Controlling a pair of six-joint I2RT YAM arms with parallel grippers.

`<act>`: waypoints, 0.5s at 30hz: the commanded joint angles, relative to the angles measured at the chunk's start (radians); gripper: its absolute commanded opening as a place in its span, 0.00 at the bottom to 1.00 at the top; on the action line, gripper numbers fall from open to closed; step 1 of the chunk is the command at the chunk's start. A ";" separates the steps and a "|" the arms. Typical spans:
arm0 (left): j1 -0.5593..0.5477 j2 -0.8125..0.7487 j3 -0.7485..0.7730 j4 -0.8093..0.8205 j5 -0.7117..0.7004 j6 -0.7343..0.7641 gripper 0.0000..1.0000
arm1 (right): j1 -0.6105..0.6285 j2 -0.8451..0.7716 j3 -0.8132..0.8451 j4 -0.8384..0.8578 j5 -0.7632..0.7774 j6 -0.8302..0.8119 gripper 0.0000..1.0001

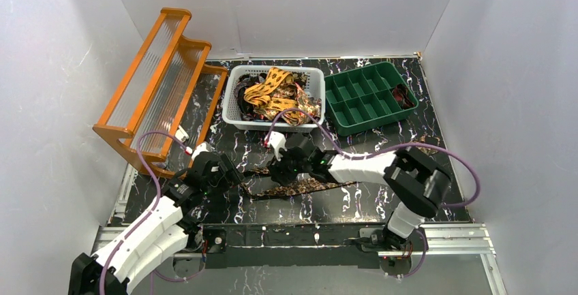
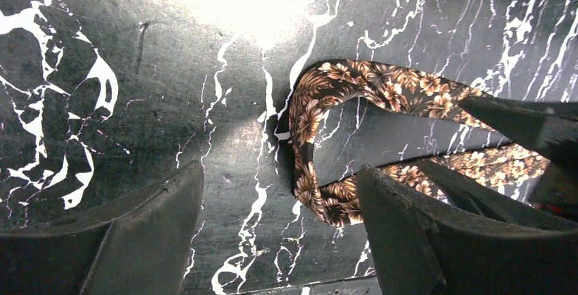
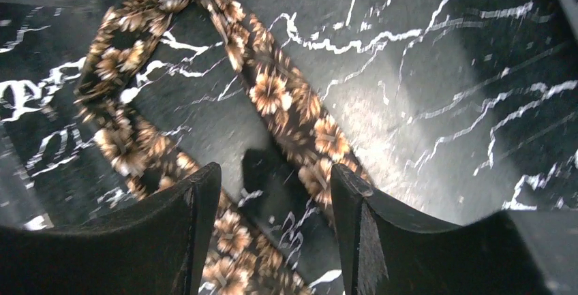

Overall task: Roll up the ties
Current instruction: Flatten out the tie in the bin.

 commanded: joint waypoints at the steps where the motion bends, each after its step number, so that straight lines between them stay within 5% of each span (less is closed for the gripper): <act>1: 0.000 -0.066 0.034 -0.079 -0.041 -0.057 0.80 | 0.030 0.089 0.094 0.156 0.048 -0.173 0.69; 10: 0.000 -0.080 0.033 -0.090 -0.046 -0.081 0.79 | 0.058 0.255 0.154 0.187 0.019 -0.261 0.65; 15: 0.000 -0.083 0.045 -0.101 -0.060 -0.070 0.79 | 0.075 0.280 0.157 0.187 0.146 -0.314 0.45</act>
